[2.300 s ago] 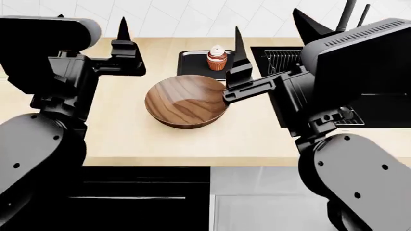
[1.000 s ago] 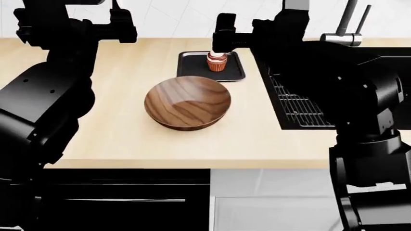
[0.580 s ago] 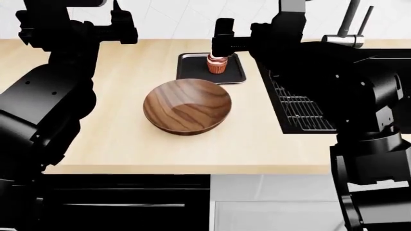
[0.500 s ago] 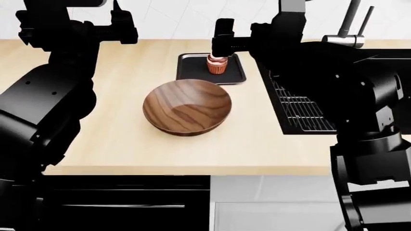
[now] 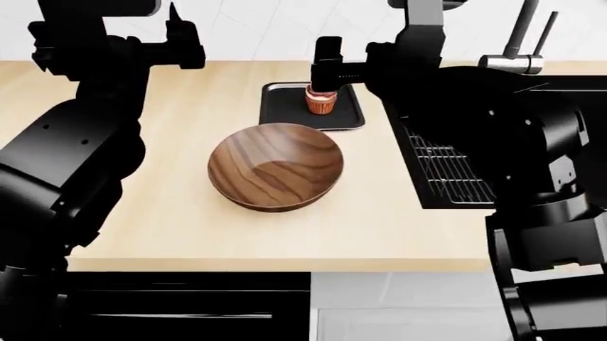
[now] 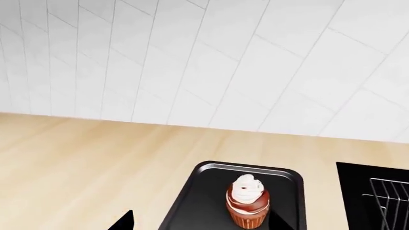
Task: Move the fresh-baked cupcake off the tray onto the counter, and place the bowl used for mixing into the sink.
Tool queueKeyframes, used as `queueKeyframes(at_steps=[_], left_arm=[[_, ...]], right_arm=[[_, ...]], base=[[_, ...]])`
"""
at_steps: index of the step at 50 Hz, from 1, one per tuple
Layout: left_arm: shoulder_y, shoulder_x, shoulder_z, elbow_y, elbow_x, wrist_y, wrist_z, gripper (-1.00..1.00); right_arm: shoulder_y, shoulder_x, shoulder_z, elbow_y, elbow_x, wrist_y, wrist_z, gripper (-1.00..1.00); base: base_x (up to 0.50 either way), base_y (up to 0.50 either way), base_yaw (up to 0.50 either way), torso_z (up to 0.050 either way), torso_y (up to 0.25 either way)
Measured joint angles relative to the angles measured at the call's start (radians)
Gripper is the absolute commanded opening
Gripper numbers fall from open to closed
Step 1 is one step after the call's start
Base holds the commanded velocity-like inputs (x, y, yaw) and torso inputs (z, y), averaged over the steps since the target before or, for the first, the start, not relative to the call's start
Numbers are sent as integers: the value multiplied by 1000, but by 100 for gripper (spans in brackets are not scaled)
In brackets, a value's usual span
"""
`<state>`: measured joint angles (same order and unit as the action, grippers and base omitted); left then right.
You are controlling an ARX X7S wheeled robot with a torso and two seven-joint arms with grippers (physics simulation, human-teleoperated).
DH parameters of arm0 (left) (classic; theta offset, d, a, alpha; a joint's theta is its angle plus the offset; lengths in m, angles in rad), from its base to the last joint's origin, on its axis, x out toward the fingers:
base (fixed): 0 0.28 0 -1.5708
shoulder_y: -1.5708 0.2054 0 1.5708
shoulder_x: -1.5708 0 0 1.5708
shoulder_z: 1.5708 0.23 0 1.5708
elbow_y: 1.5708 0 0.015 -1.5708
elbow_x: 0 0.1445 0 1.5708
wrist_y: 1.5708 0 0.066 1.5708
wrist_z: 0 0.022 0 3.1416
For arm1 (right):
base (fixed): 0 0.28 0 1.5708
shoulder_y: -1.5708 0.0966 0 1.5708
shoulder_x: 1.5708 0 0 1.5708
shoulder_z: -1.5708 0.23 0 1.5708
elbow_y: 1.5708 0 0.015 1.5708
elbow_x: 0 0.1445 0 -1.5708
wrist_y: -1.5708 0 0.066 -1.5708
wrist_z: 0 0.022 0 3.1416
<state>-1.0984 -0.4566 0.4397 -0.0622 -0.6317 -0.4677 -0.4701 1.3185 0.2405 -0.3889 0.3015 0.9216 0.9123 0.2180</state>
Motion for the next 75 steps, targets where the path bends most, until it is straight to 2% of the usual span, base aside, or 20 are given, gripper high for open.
queueKeyframes(at_steps=[75], left_arm=[[-1, 38, 26, -104, 14, 47, 43, 100]], right_arm=[[-58, 1, -26, 35, 33, -7, -11, 100]], base=[[121, 0, 0, 0, 0]])
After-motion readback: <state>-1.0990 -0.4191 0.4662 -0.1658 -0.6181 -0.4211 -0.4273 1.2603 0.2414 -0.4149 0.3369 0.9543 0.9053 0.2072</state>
